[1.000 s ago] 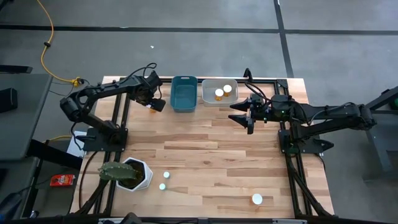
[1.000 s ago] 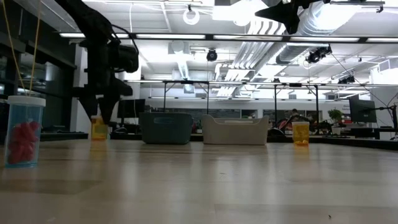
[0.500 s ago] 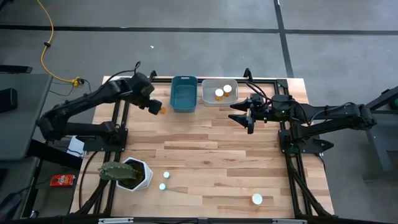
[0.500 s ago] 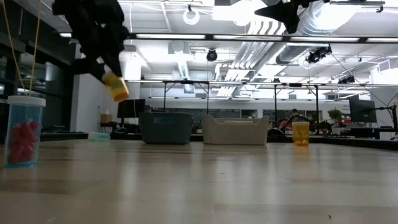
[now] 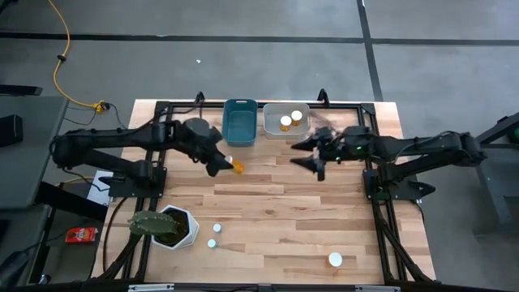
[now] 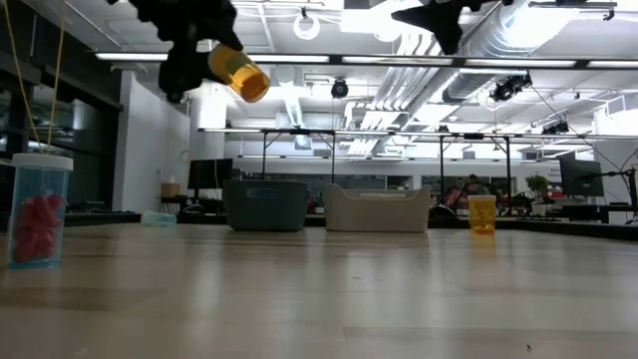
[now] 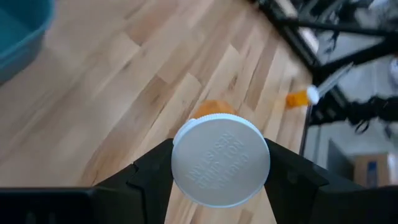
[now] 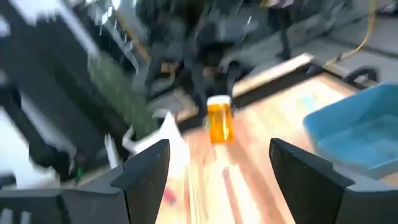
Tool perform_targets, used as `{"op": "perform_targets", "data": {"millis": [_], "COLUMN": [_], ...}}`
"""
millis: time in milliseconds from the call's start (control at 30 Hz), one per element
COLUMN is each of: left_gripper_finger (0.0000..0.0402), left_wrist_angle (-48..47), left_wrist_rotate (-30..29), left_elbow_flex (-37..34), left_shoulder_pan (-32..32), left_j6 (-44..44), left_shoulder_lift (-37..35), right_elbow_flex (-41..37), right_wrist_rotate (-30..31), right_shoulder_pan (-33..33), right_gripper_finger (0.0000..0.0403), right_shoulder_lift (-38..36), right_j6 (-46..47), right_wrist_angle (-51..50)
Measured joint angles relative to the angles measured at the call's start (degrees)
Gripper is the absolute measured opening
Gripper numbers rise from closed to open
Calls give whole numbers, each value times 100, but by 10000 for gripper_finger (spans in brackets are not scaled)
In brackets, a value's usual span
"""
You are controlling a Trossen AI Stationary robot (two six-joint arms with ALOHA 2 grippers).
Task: Pick and place medicine bottles into bin by pill shape (circle, oval)
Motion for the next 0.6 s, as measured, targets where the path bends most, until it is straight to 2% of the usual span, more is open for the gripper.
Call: {"op": "perform_targets", "data": {"millis": [333, 600], "left_gripper_finger": [195, 195], "left_wrist_angle": [-401, -389], "left_wrist_rotate": [-286, -549], "left_elbow_flex": [1574, 2370], "left_shoulder_pan": [-389, -608], "left_j6": [1500, 2358], "left_shoulder_lift": [1463, 2089], "right_elbow_flex": [843, 1207], "right_wrist_rotate": [-318, 258], "right_shoulder_pan": [367, 366], "right_gripper_finger": [268, 268], "right_shoulder_lift": [1570, 2278], "right_j6": [-921, -971], "right_wrist_angle": [-535, -520]}}
